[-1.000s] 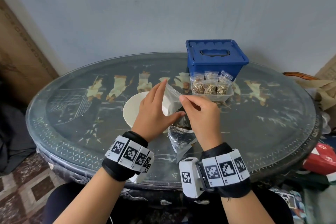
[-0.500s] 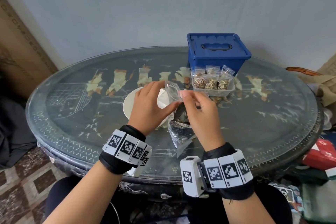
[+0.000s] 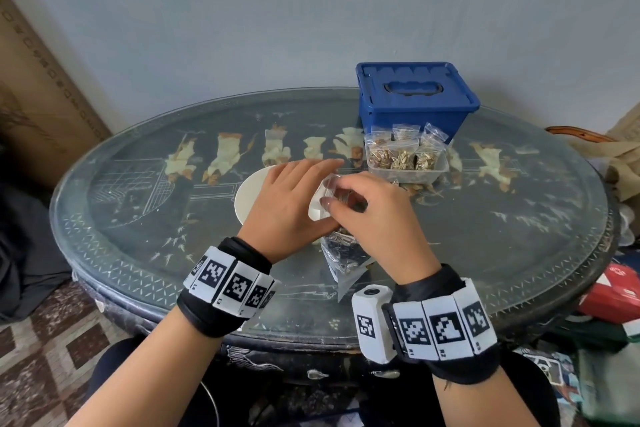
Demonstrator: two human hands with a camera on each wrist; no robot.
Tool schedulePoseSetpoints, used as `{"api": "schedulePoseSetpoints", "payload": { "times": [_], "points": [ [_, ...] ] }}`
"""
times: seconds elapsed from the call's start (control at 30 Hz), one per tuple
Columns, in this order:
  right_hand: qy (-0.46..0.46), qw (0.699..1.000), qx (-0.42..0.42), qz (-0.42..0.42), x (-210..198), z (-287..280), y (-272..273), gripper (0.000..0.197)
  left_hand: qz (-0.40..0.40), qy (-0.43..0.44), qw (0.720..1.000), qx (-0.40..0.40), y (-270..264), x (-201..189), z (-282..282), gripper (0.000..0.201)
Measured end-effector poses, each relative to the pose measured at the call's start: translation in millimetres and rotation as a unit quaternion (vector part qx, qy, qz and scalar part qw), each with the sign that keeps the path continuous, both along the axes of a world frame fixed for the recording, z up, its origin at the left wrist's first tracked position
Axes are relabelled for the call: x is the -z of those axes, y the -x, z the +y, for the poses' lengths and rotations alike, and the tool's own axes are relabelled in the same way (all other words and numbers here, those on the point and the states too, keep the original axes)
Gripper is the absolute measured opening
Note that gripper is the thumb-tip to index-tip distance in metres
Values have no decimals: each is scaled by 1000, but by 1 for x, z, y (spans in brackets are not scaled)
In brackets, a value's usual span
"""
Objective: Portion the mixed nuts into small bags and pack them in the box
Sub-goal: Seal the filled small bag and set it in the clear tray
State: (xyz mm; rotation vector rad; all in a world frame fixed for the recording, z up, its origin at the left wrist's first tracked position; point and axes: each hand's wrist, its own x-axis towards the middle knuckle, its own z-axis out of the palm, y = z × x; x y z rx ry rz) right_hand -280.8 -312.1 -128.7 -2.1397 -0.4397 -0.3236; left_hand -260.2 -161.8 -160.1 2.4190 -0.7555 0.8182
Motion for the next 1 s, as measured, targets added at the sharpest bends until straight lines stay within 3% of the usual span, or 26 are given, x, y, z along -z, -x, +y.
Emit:
{"api": "schedulePoseSetpoints", "payload": {
  "times": [0.27,0.37,0.5,0.63,0.73,0.83,1.0],
  "points": [
    [29,999,9,25,-1,-4,-2,27,-79,-45,996,-7,-8,1,12,30],
    [26,999,0,20,2,-5,-4,20,-72,-33,997,-15,-6,4,12,37],
    [17,1000,13,-7,5,-18,-8,14,9,27,998,-50,1,11,13,64],
    [83,993,83,-23,8,-40,-21,21,82,69,991,-85,9,26,13,61],
    [163,978,126,19,15,-54,-33,36,137,88,982,-100,12,35,9,68],
    [188,973,96,93,25,-60,-42,45,171,98,976,-88,15,41,6,70],
    [125,988,51,78,34,-57,-49,22,205,95,969,-95,18,45,0,75]
  ]
}}
